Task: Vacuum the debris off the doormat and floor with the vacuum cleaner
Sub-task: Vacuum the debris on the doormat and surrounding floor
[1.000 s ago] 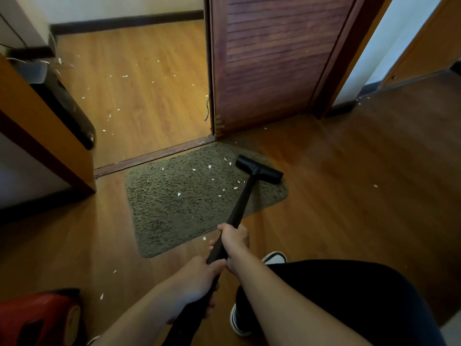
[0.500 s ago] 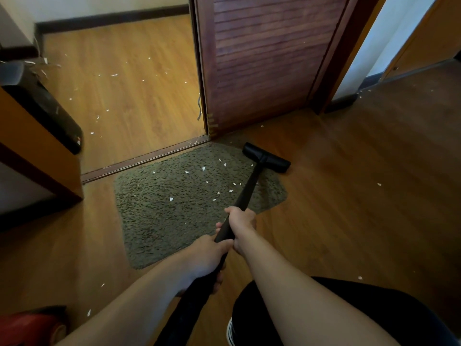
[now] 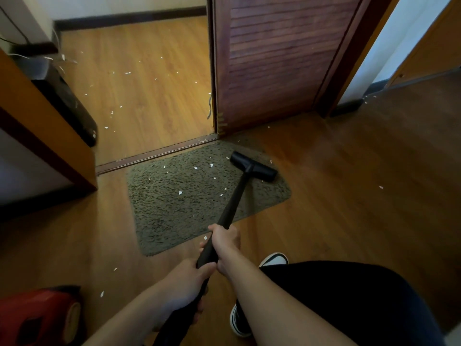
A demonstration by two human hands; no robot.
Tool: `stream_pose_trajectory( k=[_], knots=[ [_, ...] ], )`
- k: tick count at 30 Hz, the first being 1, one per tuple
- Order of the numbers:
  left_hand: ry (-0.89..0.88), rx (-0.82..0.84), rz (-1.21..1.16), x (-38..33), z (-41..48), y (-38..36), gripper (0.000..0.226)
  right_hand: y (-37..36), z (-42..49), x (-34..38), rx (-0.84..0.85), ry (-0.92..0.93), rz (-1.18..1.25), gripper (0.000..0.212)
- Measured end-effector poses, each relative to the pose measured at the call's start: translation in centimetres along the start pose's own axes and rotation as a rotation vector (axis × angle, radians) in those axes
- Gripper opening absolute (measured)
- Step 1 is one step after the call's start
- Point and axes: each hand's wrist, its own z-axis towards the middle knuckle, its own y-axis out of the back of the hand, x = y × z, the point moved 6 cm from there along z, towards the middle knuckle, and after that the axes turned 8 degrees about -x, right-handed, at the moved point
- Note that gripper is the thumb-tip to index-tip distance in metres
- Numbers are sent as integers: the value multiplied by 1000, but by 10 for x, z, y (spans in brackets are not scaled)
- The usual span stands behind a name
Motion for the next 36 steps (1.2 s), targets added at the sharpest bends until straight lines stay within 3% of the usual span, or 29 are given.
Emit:
stream_pose_trajectory(
  k=[16,20,24,28,36],
  knots=[
    [21,11,-9,108,-78,26,22,-15,-103,-100,73,-21,-115,41],
    [121,21,-90,125,-82,26,20,-15,-113,-112,63,-10,-138,45],
    [168,57,-115,129,-69,26,20,-15,-111,-115,60,-6,-125,34],
    [81,40,-85,116,-50,20,29,-17,-96,-105,40,5,-105,30],
    [16,4,-134,80,-22,10,25,-19,-57,-71,33,9,-47,23]
  ],
)
